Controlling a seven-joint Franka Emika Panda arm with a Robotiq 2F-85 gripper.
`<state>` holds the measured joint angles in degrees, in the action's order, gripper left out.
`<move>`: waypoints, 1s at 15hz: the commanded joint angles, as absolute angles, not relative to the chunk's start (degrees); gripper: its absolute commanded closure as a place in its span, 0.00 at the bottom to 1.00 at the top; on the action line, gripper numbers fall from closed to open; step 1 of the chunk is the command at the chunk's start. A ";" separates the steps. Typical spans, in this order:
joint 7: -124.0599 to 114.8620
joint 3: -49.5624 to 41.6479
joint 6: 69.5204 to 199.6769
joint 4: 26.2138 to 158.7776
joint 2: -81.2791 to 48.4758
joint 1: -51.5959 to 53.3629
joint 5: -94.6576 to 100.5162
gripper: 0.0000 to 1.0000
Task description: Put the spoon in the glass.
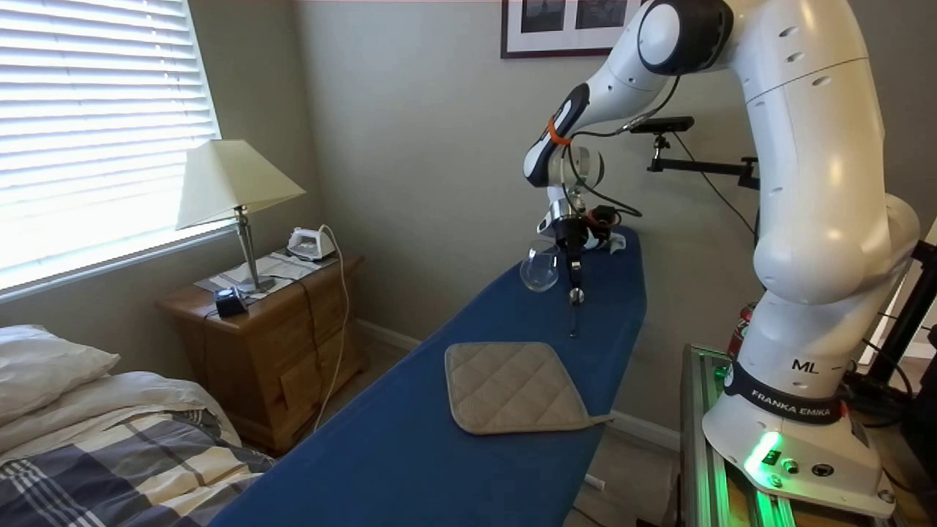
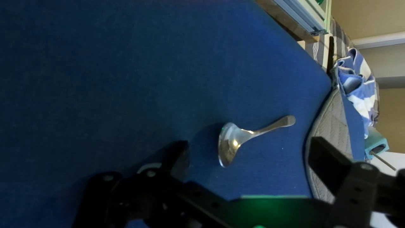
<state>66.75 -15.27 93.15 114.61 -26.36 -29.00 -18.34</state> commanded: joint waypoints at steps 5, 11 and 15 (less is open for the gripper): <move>65.56 -14.98 94.41 115.08 -26.86 -29.16 -18.20 0.38; 64.80 -14.99 95.11 115.03 -27.24 -29.18 -17.87 0.81; 64.51 -15.05 95.48 114.83 -27.50 -29.33 -17.79 0.99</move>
<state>65.42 -15.25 94.46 114.65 -27.12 -29.00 -18.26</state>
